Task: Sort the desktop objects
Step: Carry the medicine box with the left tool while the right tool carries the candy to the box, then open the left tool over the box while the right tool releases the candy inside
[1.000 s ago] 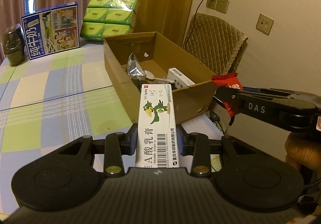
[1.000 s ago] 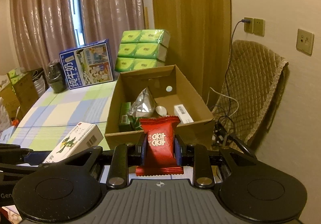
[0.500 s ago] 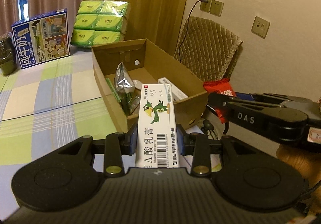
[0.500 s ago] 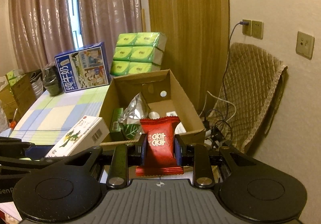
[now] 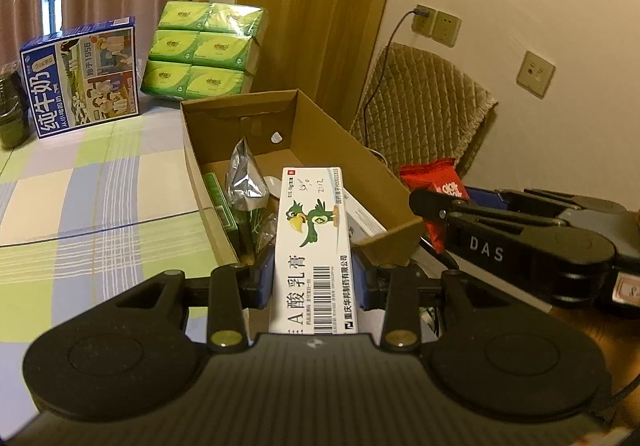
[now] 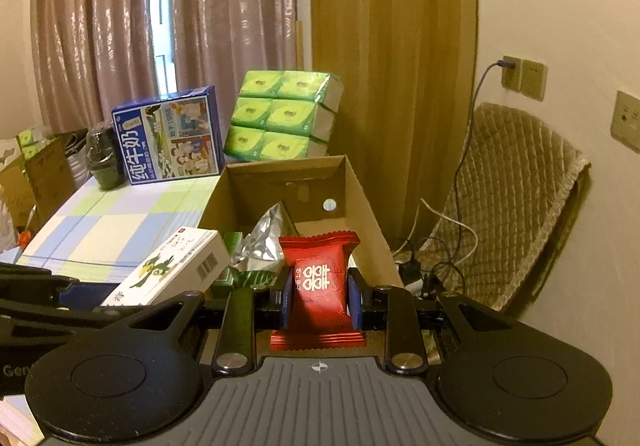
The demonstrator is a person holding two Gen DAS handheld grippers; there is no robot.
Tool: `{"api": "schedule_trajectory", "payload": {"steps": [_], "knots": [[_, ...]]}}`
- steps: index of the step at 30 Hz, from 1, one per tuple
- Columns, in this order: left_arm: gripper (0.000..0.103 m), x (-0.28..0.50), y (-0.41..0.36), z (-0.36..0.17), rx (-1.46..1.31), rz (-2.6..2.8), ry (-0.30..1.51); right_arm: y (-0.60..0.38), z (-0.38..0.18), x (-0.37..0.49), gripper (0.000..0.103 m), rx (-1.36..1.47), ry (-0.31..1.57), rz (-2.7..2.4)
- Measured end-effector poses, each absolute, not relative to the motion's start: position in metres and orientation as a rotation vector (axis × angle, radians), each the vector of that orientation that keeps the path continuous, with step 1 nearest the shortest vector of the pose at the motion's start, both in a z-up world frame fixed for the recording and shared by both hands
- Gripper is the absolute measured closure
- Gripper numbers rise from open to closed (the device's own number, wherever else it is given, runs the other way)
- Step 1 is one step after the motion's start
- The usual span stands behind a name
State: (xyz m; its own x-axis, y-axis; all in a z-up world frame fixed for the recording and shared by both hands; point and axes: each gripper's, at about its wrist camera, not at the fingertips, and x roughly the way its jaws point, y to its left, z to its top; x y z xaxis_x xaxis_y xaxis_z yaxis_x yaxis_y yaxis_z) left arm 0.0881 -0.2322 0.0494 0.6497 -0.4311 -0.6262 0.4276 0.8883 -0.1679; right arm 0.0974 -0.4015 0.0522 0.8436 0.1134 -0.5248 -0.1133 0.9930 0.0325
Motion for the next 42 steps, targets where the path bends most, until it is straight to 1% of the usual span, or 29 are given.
{"api": "schedule_trajectory", "payload": {"steps": [16,33,42], "knots": [[0.070,0.133,-0.242,0.044,-0.045,-0.425,0.741,-0.403,0.046,0.152,0.078,-0.043,0.587,0.168],[0.070,0.163,-0.250,0.039,-0.071,-0.423,0.768,-0.411,0.046,0.179,0.078,-0.033,0.612,0.172],[0.070,0.192,-0.244,0.044,-0.097,-0.417,0.765,-0.414,0.045,0.196,0.078,-0.019,0.628,0.163]]}}
